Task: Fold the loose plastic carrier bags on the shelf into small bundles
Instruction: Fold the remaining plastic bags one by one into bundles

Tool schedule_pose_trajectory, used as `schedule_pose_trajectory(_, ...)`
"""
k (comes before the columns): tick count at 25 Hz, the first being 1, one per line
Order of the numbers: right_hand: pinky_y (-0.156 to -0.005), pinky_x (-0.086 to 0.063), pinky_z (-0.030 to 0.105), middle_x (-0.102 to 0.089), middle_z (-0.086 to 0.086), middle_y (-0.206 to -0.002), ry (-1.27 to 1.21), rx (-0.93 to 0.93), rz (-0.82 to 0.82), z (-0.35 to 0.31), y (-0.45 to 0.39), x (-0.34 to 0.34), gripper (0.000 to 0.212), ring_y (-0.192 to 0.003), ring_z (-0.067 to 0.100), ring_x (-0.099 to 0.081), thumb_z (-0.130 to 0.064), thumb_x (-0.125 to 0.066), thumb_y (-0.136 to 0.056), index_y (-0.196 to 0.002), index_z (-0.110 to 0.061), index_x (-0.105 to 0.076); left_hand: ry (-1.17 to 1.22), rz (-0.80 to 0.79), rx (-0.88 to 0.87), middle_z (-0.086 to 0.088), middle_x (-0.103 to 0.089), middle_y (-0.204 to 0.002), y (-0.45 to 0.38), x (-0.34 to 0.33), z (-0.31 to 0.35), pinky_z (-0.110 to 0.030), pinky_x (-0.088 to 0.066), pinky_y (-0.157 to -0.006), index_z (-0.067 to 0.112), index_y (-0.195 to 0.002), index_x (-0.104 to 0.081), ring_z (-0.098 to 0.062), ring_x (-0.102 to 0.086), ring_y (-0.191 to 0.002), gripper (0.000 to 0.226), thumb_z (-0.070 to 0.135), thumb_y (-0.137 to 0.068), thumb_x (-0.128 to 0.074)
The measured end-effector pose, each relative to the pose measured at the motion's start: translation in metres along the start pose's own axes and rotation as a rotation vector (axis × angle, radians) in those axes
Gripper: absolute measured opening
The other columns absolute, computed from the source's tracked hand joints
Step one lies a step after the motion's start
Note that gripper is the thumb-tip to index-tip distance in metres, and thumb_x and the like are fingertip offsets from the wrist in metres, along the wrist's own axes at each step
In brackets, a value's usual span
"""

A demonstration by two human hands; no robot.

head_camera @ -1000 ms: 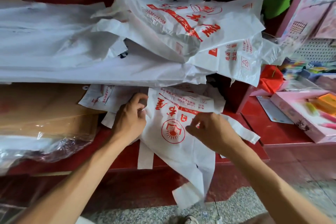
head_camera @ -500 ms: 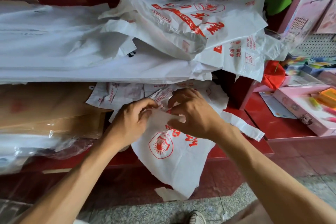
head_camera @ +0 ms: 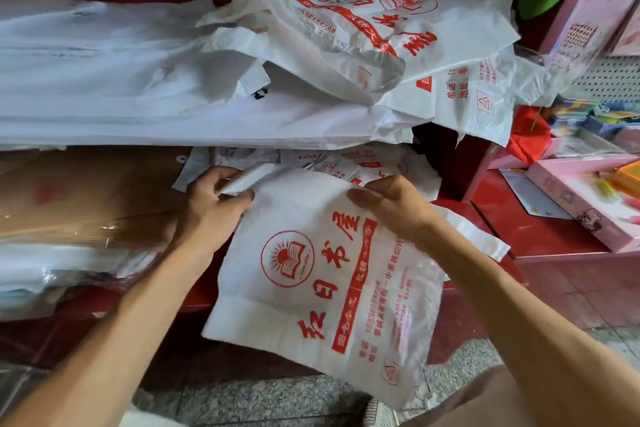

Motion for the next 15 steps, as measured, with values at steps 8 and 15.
schedule_pose_trajectory(8,-0.062,-0.049,0.029,-0.057,0.005,-0.072,-0.09,-0.562,0.475,0.093,0.001,0.046,0.024,-0.063,0.022,-0.055,-0.019,-0.057,-0.092,-0.068,-0.016,-0.055,-0.635,-0.2,-0.127,0.002,-0.065,-0.09,0.018,-0.013,-0.002,-0.033,-0.046,-0.072,0.022,-0.105,-0.056,-0.021,-0.062,-0.085,0.033,0.049,-0.087,-0.064)
schedule_pose_trajectory(15,-0.065,-0.054,0.032,-0.075,0.014,-0.085,-0.177,-0.398,-0.029,0.068,0.019,0.042,0.005,-0.074,0.026,-0.072,-0.003,-0.066,-0.081,-0.082,-0.003,-0.061,-0.3,-0.345,0.176,0.006,-0.064,-0.111,0.012,-0.042,-0.022,-0.029,-0.045,-0.086,0.031,-0.131,-0.046,-0.015,-0.059,-0.102,0.057,0.042,-0.083,-0.073)
Point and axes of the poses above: each hand's wrist, its own y-axis away from the middle knuckle, its own x-axis out of the back of the hand, z = x × y, the point moved 5 cm from there along -y, towards the middle knuckle
